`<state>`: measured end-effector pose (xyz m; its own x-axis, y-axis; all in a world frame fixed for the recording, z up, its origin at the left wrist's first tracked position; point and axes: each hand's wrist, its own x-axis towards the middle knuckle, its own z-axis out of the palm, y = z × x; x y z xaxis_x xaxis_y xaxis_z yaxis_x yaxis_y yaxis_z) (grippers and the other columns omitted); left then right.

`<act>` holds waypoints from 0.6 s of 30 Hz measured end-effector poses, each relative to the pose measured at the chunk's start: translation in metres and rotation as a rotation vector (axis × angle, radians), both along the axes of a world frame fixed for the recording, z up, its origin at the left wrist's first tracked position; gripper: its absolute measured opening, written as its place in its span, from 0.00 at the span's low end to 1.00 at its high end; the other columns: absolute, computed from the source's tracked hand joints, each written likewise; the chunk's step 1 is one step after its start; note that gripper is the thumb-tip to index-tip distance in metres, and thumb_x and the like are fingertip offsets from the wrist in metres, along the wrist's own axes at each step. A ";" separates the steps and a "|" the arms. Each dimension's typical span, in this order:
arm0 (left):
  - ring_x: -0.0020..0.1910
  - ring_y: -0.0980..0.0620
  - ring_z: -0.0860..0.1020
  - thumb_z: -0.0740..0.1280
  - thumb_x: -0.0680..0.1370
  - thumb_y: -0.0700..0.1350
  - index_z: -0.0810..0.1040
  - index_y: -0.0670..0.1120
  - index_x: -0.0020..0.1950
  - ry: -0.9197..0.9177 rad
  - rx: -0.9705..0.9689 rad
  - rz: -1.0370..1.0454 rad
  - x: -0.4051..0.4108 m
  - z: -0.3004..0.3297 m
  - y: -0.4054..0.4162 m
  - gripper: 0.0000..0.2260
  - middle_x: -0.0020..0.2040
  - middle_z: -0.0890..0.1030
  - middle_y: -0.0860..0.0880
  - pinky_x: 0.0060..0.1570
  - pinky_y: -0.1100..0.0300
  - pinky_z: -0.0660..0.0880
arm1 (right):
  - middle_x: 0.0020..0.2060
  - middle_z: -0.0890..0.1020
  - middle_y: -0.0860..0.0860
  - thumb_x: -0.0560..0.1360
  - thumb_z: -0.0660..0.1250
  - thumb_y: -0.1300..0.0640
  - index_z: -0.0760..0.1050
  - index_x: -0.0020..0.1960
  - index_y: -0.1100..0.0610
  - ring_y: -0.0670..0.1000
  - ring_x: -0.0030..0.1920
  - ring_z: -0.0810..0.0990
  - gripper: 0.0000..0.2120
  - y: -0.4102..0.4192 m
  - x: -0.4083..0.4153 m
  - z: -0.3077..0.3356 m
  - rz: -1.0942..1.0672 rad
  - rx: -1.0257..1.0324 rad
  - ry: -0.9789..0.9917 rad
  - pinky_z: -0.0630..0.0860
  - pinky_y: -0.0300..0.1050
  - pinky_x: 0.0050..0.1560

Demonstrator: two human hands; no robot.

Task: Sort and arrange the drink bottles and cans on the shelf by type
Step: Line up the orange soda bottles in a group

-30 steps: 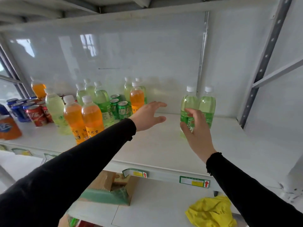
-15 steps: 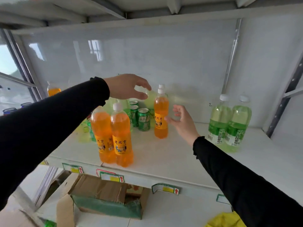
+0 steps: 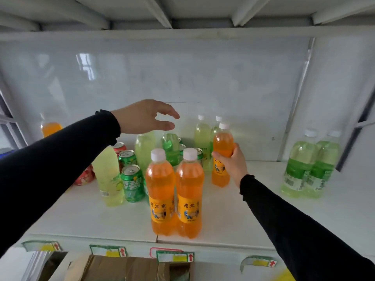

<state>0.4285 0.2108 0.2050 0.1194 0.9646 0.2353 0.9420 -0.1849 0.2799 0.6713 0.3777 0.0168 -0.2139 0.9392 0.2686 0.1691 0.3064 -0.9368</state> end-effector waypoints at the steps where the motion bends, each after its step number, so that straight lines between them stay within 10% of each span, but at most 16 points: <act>1: 0.64 0.61 0.73 0.67 0.80 0.54 0.78 0.59 0.65 -0.012 0.008 -0.004 -0.007 -0.001 -0.003 0.13 0.62 0.76 0.64 0.69 0.58 0.68 | 0.53 0.83 0.48 0.70 0.79 0.47 0.71 0.63 0.51 0.50 0.51 0.84 0.27 -0.002 -0.003 0.000 -0.001 0.011 -0.007 0.81 0.58 0.57; 18: 0.64 0.63 0.75 0.69 0.79 0.52 0.81 0.59 0.62 -0.217 0.115 -0.040 -0.062 -0.016 -0.042 0.11 0.63 0.79 0.62 0.69 0.61 0.68 | 0.53 0.81 0.43 0.71 0.77 0.52 0.72 0.66 0.49 0.41 0.51 0.80 0.26 -0.073 0.009 0.060 0.042 0.093 0.005 0.77 0.39 0.45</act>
<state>0.3667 0.1687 0.1889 0.0922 0.9255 0.3673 0.8536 -0.2634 0.4495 0.6802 0.3044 0.0764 -0.2513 0.9003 0.3554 0.1493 0.3989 -0.9048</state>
